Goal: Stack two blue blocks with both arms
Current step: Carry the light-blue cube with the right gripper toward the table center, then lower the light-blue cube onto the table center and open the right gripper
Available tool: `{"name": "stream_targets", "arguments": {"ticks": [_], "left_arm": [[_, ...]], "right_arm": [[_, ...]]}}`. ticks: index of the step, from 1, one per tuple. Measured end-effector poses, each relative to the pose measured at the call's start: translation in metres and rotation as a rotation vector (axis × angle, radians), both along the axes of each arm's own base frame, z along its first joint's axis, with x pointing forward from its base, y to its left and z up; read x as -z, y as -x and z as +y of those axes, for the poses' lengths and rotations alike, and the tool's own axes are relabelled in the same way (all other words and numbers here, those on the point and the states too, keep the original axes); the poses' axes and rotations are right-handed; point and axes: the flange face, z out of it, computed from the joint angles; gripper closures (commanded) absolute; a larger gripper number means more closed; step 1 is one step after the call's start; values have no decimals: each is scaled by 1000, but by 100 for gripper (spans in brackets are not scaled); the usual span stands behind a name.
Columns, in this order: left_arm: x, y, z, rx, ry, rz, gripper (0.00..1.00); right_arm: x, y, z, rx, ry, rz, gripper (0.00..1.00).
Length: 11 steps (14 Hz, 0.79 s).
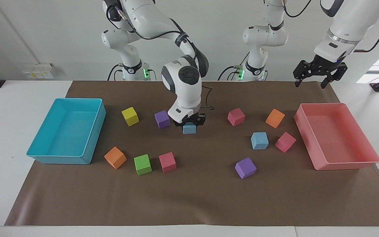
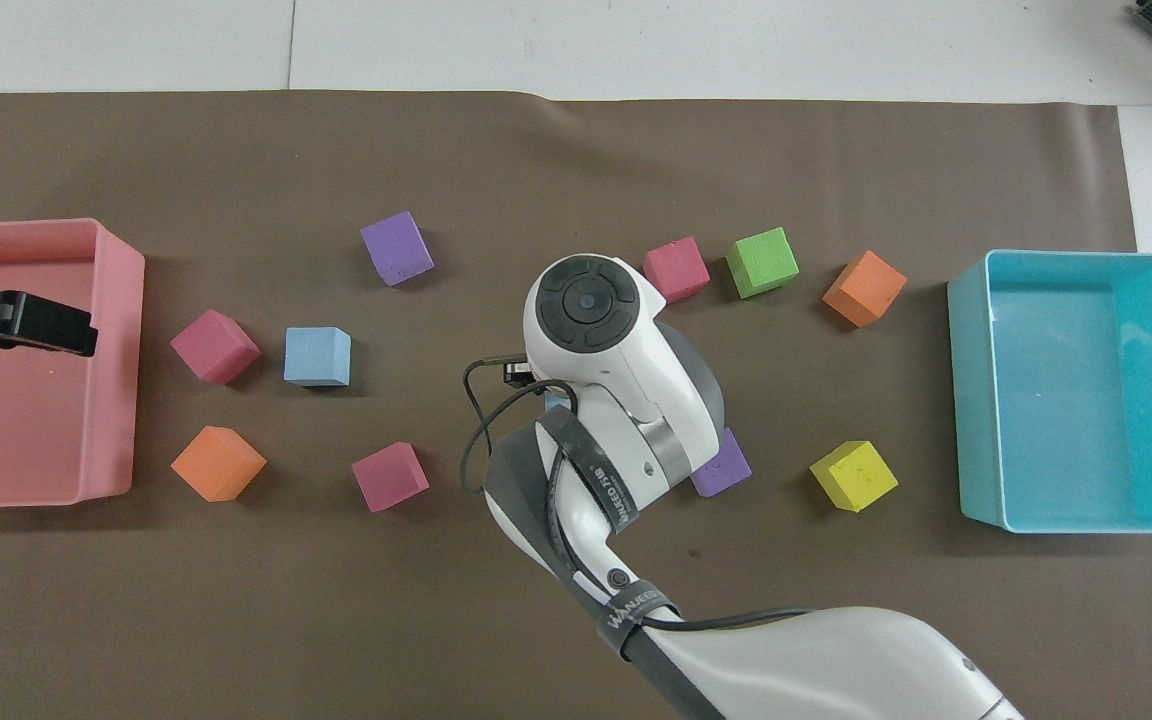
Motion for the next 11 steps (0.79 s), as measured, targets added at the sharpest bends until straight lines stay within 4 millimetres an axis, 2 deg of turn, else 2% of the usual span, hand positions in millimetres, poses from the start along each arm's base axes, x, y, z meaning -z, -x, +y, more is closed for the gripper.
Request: {"name": "stream_targets", "arguments": {"ticks": [6, 11], "left_arm": [[0, 0, 0, 0, 0, 0, 0], [0, 0, 1, -3, 0, 1, 0]], "right_arm": [[33, 3, -3, 40, 7, 7, 100], [44, 12, -2, 35, 22, 26, 100]]}}
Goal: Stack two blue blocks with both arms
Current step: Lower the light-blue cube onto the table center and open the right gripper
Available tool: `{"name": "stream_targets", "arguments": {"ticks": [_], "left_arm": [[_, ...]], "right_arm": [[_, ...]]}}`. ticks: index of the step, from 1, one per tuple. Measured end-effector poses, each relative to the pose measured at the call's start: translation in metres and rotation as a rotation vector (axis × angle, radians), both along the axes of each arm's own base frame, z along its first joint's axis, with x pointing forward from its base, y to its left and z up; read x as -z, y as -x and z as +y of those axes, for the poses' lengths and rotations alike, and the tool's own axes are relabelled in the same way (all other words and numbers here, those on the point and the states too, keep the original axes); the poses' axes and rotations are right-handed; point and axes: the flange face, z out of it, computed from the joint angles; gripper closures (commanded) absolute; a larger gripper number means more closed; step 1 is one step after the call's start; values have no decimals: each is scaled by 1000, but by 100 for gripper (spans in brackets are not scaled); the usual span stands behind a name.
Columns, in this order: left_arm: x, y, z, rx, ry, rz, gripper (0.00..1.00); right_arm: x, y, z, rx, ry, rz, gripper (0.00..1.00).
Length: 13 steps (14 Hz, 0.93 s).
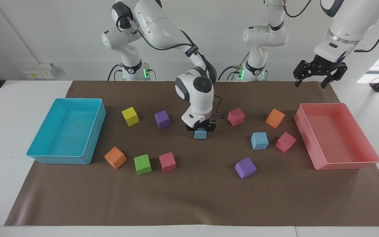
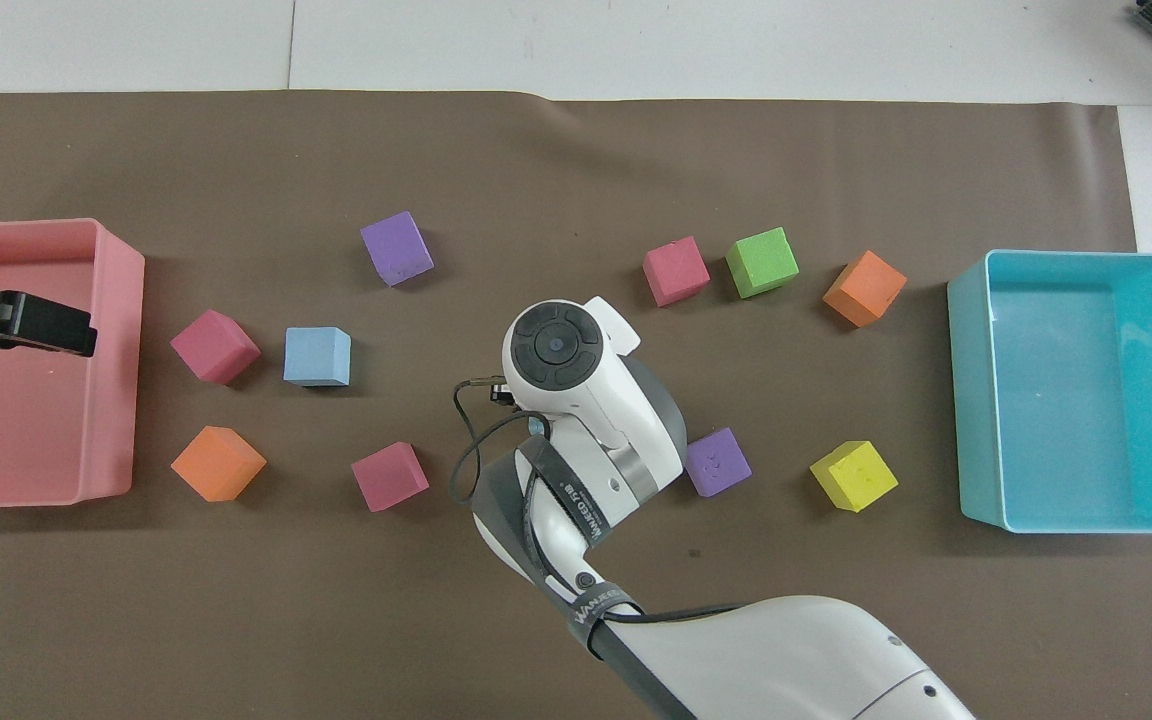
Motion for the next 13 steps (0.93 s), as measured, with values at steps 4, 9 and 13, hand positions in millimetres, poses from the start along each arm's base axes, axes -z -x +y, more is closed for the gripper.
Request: {"name": "stream_targets", "arguments": {"ticks": [4, 9, 13], "left_arm": [[0, 0, 6, -11, 0, 0, 0], [-1, -1, 0, 0, 1, -13, 0], [-2, -2, -4, 7, 2, -26, 0]], "right_arm": [[3, 8, 8, -16, 3, 4, 100], [4, 10, 7, -22, 5, 5, 62], [5, 12, 7, -23, 8, 9, 0]]}}
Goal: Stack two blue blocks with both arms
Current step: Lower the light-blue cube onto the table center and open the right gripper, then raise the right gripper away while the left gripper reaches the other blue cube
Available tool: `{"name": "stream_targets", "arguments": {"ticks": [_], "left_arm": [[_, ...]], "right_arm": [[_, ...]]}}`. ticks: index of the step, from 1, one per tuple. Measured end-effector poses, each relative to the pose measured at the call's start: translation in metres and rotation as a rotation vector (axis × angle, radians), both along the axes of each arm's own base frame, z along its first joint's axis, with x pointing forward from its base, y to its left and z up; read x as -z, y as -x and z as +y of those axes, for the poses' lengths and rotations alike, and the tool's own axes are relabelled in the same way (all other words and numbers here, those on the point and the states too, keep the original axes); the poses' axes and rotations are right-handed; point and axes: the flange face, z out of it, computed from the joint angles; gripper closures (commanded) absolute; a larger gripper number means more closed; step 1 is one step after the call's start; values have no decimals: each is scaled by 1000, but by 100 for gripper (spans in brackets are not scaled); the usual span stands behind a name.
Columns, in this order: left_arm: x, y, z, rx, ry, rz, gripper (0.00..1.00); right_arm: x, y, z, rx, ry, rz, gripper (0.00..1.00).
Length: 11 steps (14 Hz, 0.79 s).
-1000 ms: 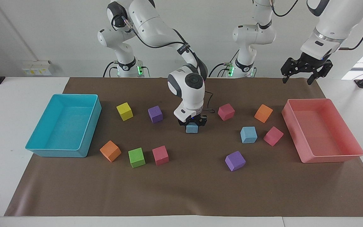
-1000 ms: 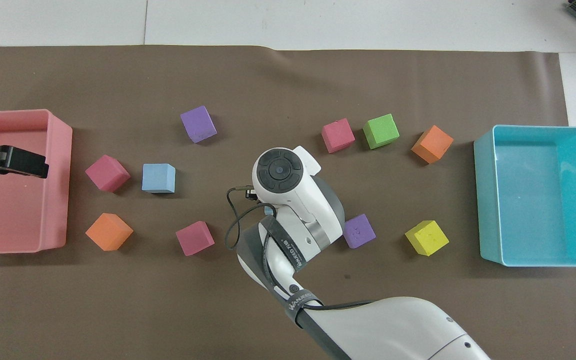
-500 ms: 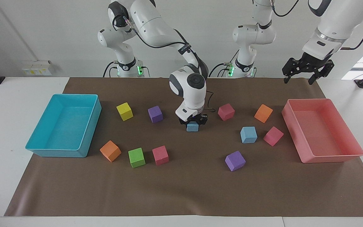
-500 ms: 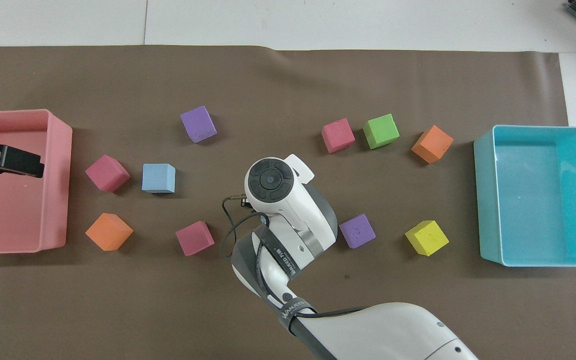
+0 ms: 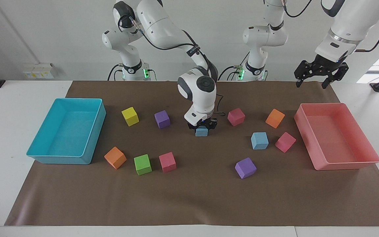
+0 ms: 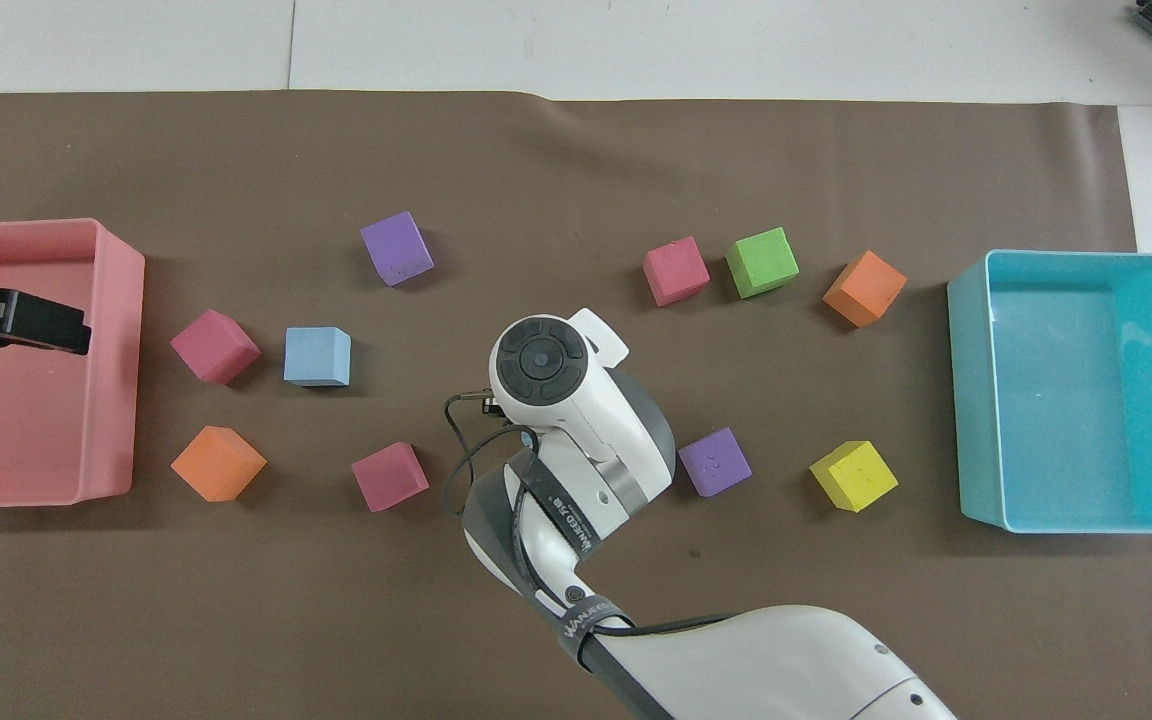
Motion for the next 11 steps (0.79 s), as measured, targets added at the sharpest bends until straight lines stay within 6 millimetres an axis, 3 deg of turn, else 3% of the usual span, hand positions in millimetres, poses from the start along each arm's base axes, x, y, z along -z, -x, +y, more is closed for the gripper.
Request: {"name": "stream_targets", "arguments": {"ticks": [4, 11], "left_arm": [[-1, -1, -2, 3, 1, -10, 0], [13, -18, -9, 13, 4, -36, 0]], "right_arm": [[-14, 4, 5, -10, -13, -15, 0], [-95, 2, -4, 19, -87, -103, 0]]}}
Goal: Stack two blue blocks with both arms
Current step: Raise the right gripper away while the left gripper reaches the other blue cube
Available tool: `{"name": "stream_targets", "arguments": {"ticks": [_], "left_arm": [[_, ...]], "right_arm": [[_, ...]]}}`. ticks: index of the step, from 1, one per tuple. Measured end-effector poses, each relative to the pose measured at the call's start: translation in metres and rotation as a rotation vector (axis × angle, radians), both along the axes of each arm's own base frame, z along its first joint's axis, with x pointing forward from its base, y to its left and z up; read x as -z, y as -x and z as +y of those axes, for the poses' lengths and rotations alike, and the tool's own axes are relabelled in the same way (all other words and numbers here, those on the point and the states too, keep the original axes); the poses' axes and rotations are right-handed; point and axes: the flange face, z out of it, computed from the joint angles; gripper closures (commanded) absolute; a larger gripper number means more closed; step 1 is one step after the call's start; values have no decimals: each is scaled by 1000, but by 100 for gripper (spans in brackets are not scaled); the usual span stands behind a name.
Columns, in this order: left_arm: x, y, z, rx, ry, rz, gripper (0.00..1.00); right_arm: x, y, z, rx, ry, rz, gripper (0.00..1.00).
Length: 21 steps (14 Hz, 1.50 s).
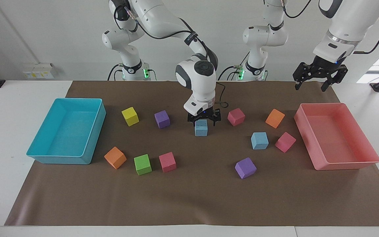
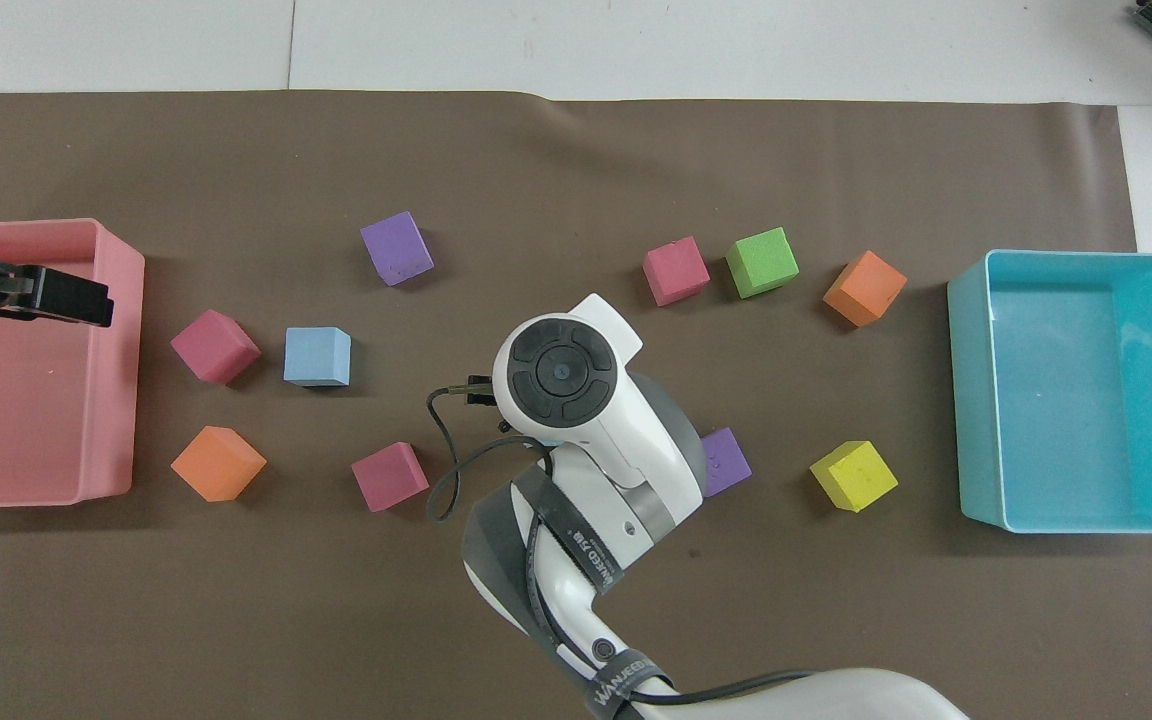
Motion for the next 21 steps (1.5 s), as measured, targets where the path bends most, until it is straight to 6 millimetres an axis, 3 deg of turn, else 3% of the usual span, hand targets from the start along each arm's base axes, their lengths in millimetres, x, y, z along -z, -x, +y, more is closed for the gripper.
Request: {"name": "stream_targets", "arguments": {"ticks": [3, 6, 9, 13, 16, 21], "left_arm": [[26, -17, -14, 21, 1, -3, 0], [62, -29, -29, 44, 2, -5, 0], [99, -31, -39, 61, 2, -6, 0], [154, -27, -52, 83, 4, -13, 0], [194, -27, -64, 83, 4, -2, 0], [244, -27, -71, 72, 7, -6, 0]], "right_arm": [[-35, -7, -21, 35, -28, -21, 0], [-66, -6, -39, 62, -98, -10, 28], [-80, -14, -60, 40, -189, 14, 52], [-81, -28, -82, 23, -295, 44, 74], [-72, -38, -104, -3, -404, 73, 100], [-34, -47, -180, -106, -556, 58, 100]]}}
